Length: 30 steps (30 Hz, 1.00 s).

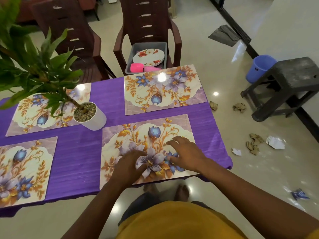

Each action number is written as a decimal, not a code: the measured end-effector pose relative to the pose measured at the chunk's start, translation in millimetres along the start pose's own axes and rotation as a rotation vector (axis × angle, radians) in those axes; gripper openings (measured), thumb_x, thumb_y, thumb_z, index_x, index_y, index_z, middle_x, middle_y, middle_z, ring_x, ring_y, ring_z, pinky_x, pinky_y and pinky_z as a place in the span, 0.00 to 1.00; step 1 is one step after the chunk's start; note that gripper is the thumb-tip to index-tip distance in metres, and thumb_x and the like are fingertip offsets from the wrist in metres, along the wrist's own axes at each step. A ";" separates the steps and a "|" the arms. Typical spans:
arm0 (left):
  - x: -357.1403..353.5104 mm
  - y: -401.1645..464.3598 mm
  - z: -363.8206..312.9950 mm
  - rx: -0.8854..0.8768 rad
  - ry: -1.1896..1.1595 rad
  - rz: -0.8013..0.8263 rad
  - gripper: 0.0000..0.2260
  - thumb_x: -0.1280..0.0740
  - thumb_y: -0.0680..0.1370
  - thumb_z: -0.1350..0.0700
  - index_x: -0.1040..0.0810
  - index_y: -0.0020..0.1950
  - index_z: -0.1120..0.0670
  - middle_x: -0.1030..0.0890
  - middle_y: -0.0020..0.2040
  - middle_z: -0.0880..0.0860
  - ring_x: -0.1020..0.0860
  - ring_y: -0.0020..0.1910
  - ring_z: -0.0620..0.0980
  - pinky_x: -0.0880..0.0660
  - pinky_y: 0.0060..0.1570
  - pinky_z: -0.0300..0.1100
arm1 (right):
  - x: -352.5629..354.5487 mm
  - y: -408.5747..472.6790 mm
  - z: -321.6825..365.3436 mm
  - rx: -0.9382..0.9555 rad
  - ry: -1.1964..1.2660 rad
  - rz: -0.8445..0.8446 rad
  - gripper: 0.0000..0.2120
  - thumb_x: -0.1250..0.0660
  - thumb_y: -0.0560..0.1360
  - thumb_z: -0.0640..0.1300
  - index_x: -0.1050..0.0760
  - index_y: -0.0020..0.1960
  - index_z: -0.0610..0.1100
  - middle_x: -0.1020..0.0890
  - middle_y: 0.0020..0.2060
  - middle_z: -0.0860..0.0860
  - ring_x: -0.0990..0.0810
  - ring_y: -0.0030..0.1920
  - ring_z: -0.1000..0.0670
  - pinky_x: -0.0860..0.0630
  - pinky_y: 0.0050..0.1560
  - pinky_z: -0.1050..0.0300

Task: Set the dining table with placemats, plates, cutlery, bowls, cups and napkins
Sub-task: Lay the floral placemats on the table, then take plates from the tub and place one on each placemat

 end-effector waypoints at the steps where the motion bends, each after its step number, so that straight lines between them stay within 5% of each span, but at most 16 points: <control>1: -1.6 1.1 -6.7 0.004 -0.030 -0.005 0.17 0.27 0.79 0.45 0.20 0.67 0.46 0.18 0.65 0.45 0.21 0.62 0.46 0.23 0.62 0.45 | 5.0 -3.3 -1.4 -0.007 0.037 -0.016 0.27 0.33 0.80 0.58 0.32 0.76 0.53 0.30 0.75 0.49 0.29 0.71 0.45 0.25 0.64 0.48; 7: 2.0 21.5 -45.9 -0.093 -0.153 0.012 0.15 0.33 0.78 0.42 0.17 0.62 0.45 0.15 0.56 0.41 0.19 0.53 0.40 0.18 0.54 0.47 | 32.7 -20.6 -7.7 -0.101 0.192 -0.130 0.22 0.32 0.80 0.56 0.28 0.73 0.55 0.23 0.69 0.54 0.24 0.66 0.50 0.25 0.61 0.54; 14: 3.2 56.0 -87.3 -0.216 -0.260 0.033 0.11 0.31 0.79 0.46 0.16 0.59 0.45 0.15 0.51 0.38 0.17 0.50 0.37 0.18 0.53 0.44 | 55.3 -47.0 -27.5 -0.206 0.455 -0.294 0.13 0.30 0.80 0.51 0.20 0.64 0.52 0.15 0.54 0.56 0.18 0.52 0.57 0.19 0.55 0.49; 17: -3.6 69.4 -109.4 -0.268 -0.311 0.074 0.07 0.28 0.80 0.53 0.16 0.58 0.46 0.15 0.50 0.39 0.17 0.51 0.39 0.18 0.54 0.44 | 66.5 -60.8 -39.7 -0.261 0.516 -0.356 0.12 0.31 0.81 0.51 0.19 0.63 0.52 0.15 0.54 0.58 0.18 0.52 0.58 0.19 0.56 0.53; 19: -7.1 75.2 -130.2 -0.299 -0.339 0.087 0.10 0.30 0.79 0.48 0.15 0.58 0.48 0.14 0.51 0.41 0.16 0.51 0.43 0.18 0.53 0.48 | 74.7 -70.5 -50.8 -0.294 0.541 -0.402 0.11 0.31 0.80 0.52 0.18 0.61 0.54 0.15 0.52 0.60 0.18 0.51 0.59 0.19 0.55 0.53; 22: -14.3 85.7 -162.1 -0.320 -0.335 0.079 0.15 0.35 0.77 0.40 0.15 0.56 0.46 0.14 0.50 0.40 0.16 0.50 0.43 0.17 0.50 0.49 | 89.7 -80.2 -74.9 -0.338 0.566 -0.455 0.09 0.30 0.80 0.52 0.17 0.59 0.56 0.16 0.50 0.61 0.18 0.50 0.59 0.18 0.55 0.53; 30: -84.9 126.0 -262.7 -0.260 -0.312 0.049 0.07 0.29 0.81 0.51 0.15 0.58 0.46 0.14 0.51 0.38 0.17 0.50 0.38 0.17 0.50 0.48 | 141.2 -110.3 -202.9 -0.291 0.722 -0.551 0.06 0.28 0.79 0.45 0.16 0.56 0.52 0.15 0.44 0.59 0.17 0.48 0.57 0.21 0.50 0.64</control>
Point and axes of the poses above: each hand's wrist, its own y-axis towards the middle knuckle, its own x-axis out of the back of the hand, z = x × y, the point moved 1 cm from there along y, towards the middle knuckle
